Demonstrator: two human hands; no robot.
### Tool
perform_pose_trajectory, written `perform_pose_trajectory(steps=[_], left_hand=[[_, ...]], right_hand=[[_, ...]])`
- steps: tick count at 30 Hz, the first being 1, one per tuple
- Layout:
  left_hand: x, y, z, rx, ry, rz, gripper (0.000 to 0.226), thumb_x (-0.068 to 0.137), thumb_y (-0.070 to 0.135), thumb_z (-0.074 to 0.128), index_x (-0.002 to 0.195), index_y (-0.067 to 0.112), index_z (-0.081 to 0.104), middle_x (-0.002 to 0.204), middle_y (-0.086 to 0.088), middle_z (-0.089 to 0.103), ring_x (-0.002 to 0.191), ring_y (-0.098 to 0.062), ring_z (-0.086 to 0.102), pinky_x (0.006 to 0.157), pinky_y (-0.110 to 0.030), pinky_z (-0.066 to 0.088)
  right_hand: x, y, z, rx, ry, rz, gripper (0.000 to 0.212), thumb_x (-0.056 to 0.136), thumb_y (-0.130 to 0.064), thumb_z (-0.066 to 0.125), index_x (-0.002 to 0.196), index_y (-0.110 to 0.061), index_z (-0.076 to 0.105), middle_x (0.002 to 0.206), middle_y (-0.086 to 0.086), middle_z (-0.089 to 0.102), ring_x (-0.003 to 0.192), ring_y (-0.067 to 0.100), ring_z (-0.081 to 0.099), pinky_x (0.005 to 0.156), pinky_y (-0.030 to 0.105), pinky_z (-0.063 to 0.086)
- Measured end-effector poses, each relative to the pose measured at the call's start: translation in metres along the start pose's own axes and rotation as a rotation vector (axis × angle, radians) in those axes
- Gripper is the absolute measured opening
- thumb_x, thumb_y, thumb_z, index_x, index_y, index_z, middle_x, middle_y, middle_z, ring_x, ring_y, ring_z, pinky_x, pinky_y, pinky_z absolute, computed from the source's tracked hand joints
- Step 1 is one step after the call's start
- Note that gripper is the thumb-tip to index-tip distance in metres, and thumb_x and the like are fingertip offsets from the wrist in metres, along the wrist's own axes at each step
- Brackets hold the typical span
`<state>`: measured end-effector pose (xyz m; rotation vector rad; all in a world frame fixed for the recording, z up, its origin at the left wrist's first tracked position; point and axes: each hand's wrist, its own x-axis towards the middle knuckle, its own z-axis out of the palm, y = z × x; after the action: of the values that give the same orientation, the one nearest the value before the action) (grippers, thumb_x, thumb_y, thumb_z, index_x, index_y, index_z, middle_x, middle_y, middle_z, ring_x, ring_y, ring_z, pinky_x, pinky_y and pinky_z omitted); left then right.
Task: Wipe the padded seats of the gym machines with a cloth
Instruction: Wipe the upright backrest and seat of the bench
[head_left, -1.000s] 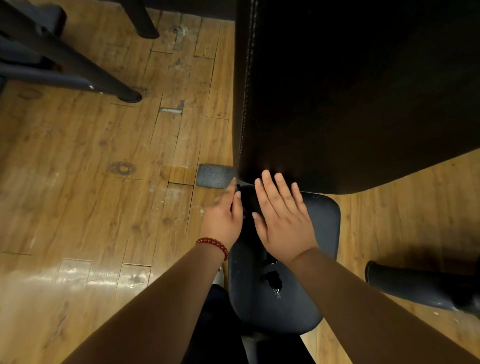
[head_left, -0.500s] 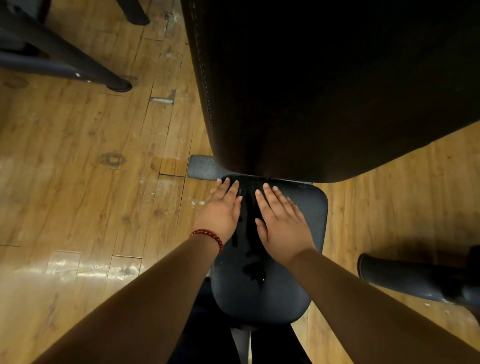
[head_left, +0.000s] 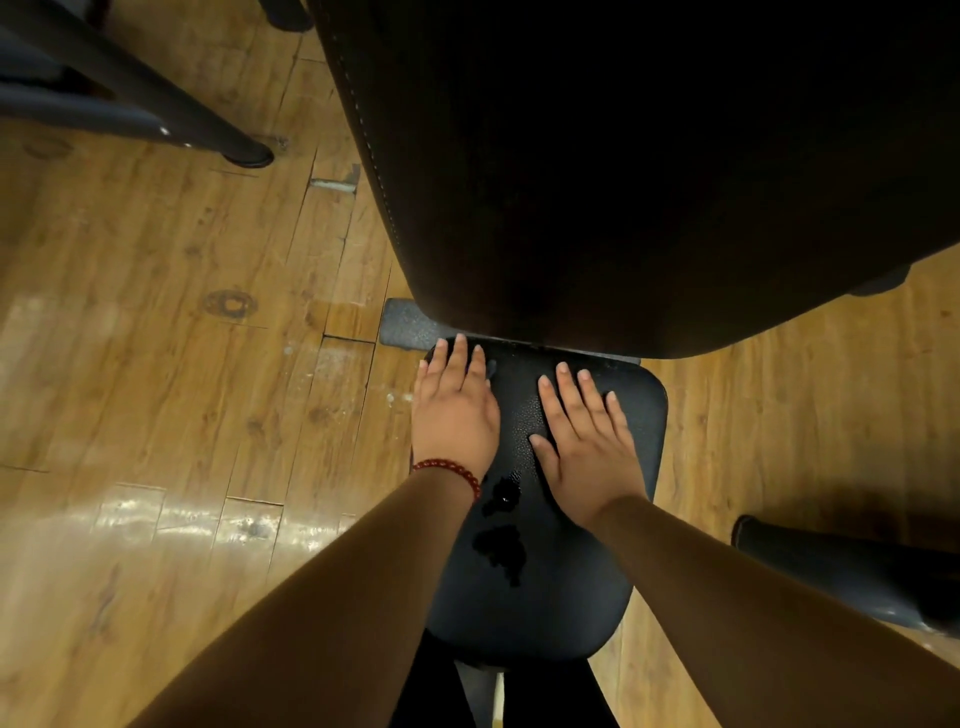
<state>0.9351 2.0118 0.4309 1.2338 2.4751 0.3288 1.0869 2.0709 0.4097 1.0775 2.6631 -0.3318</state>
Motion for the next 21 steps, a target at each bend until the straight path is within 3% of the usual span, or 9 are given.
perform_pose_trajectory(steps=[5, 7, 11, 15, 18, 21], left_hand=[[0.004, -0.016, 0.000, 0.030, -0.012, 0.225, 0.047, 0.102, 0.018, 0.037, 0.148, 0.009, 0.033, 0.157, -0.008, 0.028, 0.148, -0.022, 0.016, 0.115, -0.025, -0.006], [0.005, -0.019, -0.004, 0.019, -0.019, 0.179, 0.048, 0.104, 0.019, 0.034, 0.151, 0.010, 0.027, 0.160, -0.007, 0.020, 0.149, -0.019, 0.011, 0.115, -0.023, -0.006], [-0.002, 0.015, 0.012, 0.053, 0.026, -0.082, 0.052, 0.104, 0.020, 0.027, 0.154, 0.015, 0.016, 0.162, -0.004, 0.007, 0.149, -0.019, -0.002, 0.116, -0.031, -0.011], [-0.006, 0.009, 0.012, 0.021, -0.004, 0.017, 0.052, 0.104, 0.021, 0.029, 0.154, 0.015, 0.016, 0.162, -0.005, 0.008, 0.150, -0.019, -0.001, 0.115, -0.028, -0.012], [-0.013, -0.008, -0.001, -0.079, -0.060, 0.176, 0.059, 0.102, 0.031, 0.037, 0.154, 0.023, 0.010, 0.162, -0.003, 0.004, 0.149, -0.018, -0.003, 0.118, -0.029, -0.006], [-0.025, -0.022, -0.009, -0.161, -0.008, 0.195, 0.062, 0.100, 0.032, 0.043, 0.153, 0.027, 0.012, 0.162, -0.002, 0.007, 0.149, -0.018, 0.000, 0.121, -0.035, 0.006]], right_hand=[[-0.002, 0.002, 0.007, 0.016, 0.090, -0.010, 0.061, 0.100, -0.045, 0.019, 0.154, -0.019, 0.007, 0.161, 0.001, 0.006, 0.149, 0.019, 0.005, 0.119, 0.039, 0.000], [-0.002, 0.002, 0.008, 0.027, 0.104, -0.018, 0.061, 0.100, -0.045, 0.021, 0.154, -0.019, 0.010, 0.161, 0.002, 0.009, 0.149, 0.019, 0.007, 0.119, 0.039, 0.001], [-0.002, 0.003, 0.010, 0.034, 0.114, -0.010, 0.061, 0.100, -0.045, 0.022, 0.154, -0.020, 0.008, 0.161, 0.001, 0.009, 0.149, 0.017, 0.004, 0.119, 0.037, -0.002], [-0.003, 0.006, 0.011, 0.040, 0.120, -0.028, 0.060, 0.100, -0.046, 0.019, 0.153, -0.022, 0.003, 0.161, -0.001, 0.003, 0.148, 0.013, -0.004, 0.119, 0.035, -0.008], [-0.004, 0.006, 0.010, 0.045, 0.109, -0.025, 0.059, 0.100, -0.048, 0.017, 0.152, -0.024, 0.000, 0.160, -0.003, -0.003, 0.148, 0.012, -0.009, 0.118, 0.033, -0.013], [-0.003, 0.006, 0.008, 0.050, 0.090, -0.034, 0.060, 0.098, -0.050, 0.012, 0.150, -0.027, -0.005, 0.160, -0.005, -0.009, 0.147, 0.011, -0.015, 0.116, 0.031, -0.018]])
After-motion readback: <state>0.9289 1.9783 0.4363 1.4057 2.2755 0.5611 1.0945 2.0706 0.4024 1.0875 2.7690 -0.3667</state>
